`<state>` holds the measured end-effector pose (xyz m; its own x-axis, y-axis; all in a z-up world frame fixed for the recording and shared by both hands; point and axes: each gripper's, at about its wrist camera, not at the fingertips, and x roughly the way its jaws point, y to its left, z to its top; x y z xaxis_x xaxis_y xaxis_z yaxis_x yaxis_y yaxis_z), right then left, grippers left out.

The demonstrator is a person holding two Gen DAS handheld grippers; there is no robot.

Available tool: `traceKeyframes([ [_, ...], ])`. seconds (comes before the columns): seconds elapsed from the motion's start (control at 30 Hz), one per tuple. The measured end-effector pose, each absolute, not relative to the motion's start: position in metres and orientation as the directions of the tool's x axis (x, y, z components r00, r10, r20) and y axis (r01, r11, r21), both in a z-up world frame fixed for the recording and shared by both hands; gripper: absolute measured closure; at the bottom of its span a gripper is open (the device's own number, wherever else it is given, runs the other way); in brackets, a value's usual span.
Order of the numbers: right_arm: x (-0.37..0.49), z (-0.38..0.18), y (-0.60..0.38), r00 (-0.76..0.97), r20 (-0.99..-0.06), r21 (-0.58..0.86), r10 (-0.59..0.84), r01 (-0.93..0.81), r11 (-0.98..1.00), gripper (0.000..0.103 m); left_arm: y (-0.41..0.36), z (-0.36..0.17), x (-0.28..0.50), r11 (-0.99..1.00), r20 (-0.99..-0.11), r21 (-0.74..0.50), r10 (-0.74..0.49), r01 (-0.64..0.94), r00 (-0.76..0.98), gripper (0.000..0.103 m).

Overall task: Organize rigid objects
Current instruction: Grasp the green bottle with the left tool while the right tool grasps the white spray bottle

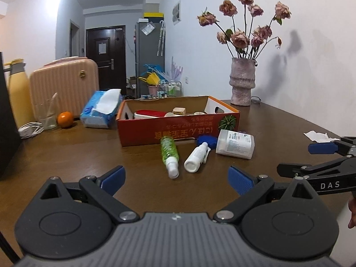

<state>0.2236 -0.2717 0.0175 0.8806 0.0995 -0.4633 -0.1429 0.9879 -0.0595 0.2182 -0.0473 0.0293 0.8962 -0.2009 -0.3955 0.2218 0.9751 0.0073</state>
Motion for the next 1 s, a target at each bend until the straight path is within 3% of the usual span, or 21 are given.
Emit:
traceKeyframes([
  [0.17,0.256,0.014,-0.278,0.873,-0.478,-0.05,0.1,-0.141,0.989,0.012,-0.062,0.022,0.258,0.966,-0.43,0.002,-0.234,0.26,0.872,0.004],
  [0.23,0.268,0.012,-0.28,0.87,-0.482,-0.046,0.102,-0.141,0.989,0.012,-0.068,0.018,0.274,0.959,-0.45,-0.009,-0.257,0.283,0.856,0.014],
  [0.37,0.292,0.011,-0.285,0.868,-0.486,-0.04,0.102,-0.139,0.989,0.013,-0.076,0.009,0.305,0.955,-0.479,-0.014,-0.266,0.295,0.836,0.019],
  [0.67,0.333,0.01,-0.259,0.821,-0.517,0.024,0.243,-0.269,0.963,0.03,-0.057,-0.006,0.379,0.962,-0.528,-0.102,-0.267,0.253,0.806,0.03],
  [0.73,0.344,0.006,-0.249,0.791,-0.532,0.073,0.302,-0.312,0.947,0.036,-0.052,-0.013,0.401,0.966,-0.585,-0.123,-0.257,0.229,0.769,0.052],
  [0.83,0.363,0.0,-0.231,0.76,-0.558,0.107,0.333,-0.332,0.937,0.041,-0.042,-0.021,0.418,0.957,-0.604,-0.165,-0.288,0.237,0.743,0.069],
  [1.0,0.384,-0.009,-0.206,0.716,-0.597,0.141,0.363,-0.352,0.925,0.043,-0.023,-0.019,0.406,0.953,-0.564,-0.204,-0.302,0.224,0.768,0.074],
])
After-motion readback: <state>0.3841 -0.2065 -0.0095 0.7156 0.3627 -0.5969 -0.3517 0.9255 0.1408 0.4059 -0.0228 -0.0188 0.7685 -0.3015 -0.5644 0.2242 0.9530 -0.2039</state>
